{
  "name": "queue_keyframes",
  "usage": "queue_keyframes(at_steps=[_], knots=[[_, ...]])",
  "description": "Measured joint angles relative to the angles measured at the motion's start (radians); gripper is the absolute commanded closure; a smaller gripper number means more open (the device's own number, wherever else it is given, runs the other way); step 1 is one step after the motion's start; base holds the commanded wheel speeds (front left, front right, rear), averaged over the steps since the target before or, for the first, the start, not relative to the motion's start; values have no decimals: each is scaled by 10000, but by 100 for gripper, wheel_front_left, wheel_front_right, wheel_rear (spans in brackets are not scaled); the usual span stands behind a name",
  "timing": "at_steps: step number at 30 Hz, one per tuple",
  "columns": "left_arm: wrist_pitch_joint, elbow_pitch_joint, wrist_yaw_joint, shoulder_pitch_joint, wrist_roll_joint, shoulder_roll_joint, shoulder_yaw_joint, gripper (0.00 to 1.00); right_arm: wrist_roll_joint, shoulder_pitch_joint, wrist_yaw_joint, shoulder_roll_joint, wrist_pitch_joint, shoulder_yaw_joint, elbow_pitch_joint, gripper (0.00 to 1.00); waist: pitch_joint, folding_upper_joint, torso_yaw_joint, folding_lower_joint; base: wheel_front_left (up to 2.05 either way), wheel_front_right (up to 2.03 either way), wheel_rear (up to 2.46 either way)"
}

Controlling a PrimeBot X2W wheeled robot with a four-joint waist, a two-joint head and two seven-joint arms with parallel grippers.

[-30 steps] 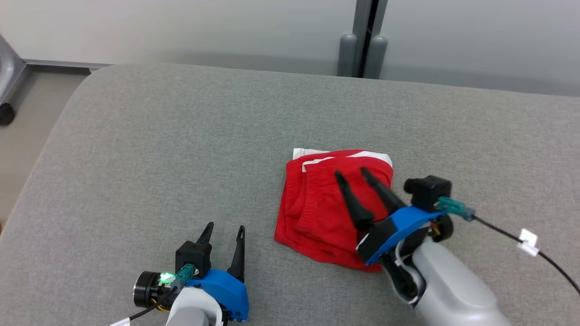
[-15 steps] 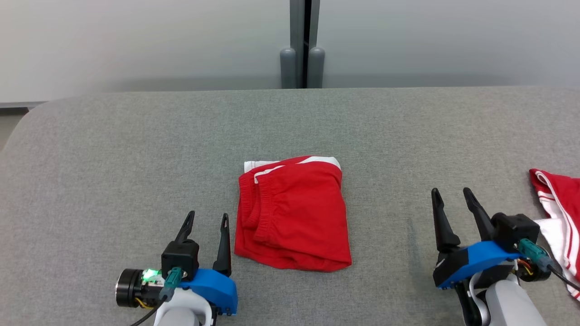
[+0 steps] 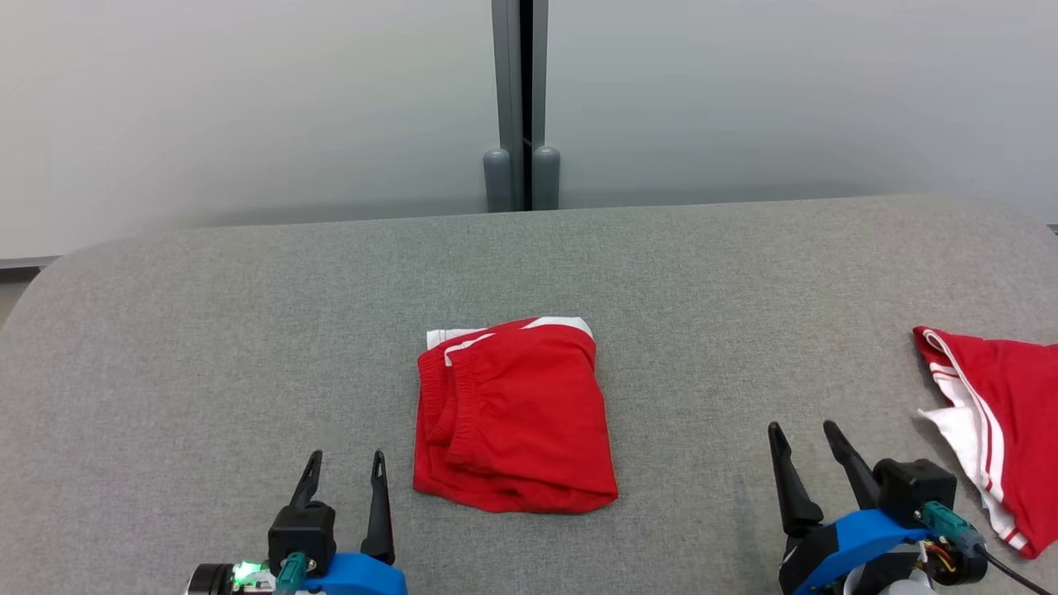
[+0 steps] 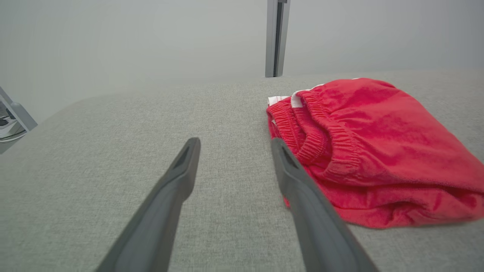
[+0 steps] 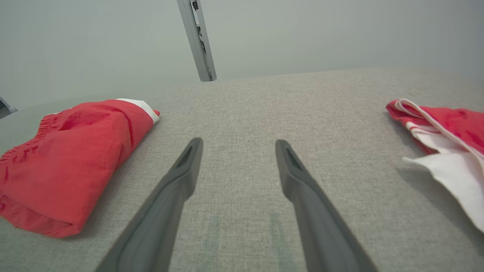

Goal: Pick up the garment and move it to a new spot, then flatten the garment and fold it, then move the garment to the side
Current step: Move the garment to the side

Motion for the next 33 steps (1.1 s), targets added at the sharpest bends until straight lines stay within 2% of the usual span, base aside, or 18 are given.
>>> queue_keyframes(at_steps=[8, 16, 20, 26, 27, 28, 29, 30, 33], knots=[[0, -113, -192, 101, 59, -82, 123, 0, 414, 23, 0, -6, 0, 389, 234, 0, 129, 0, 138, 1, 0, 0, 0], [-2, -69, -414, -265, 121, -169, -94, 0, 1390, -1371, 0, 0, 0, 1921, 1032, 0, 712, 1, 831, 3, 0, 0, 0], [0, -23, -422, -378, 119, -184, -150, 0, 1538, -2245, 0, 4, -4, 2347, 1994, 0, 929, 0, 1392, 2, 0, 0, 0], [-2, -48, -424, -490, 119, -190, -159, 0, 1476, -3279, 0, 10, 109, 2334, 3722, 0, 1265, 1, 2122, 3, 0, 0, 0], [-2, -61, -426, -503, 119, -192, -161, 0, 1544, -3325, 0, 8, 159, 2391, 3971, 15, 1324, 1, 2205, 3, 0, 0, 0], [0, -75, -443, -513, 119, -194, -165, 0, 1716, -3363, 0, 8, 203, 2466, 4157, 60, 1381, 3, 2273, 3, 0, 0, 0], [0, -92, -445, -515, 119, -194, -155, 0, 1758, -3428, 0, 8, 197, 2581, 4324, 92, 1432, 3, 2323, 3, 0, 0, 0], [-2, -115, -443, -514, 117, -194, -132, 0, 1854, -3537, 0, 6, 194, 2685, 4426, 100, 1478, 2, 2349, 3, 0, 0, 0], [0, -213, -439, -514, 107, -194, -61, 0, 2132, -3709, 10, 21, 109, 2943, 4556, 100, 1561, 2, 2222, 3, 0, 0, 0]])
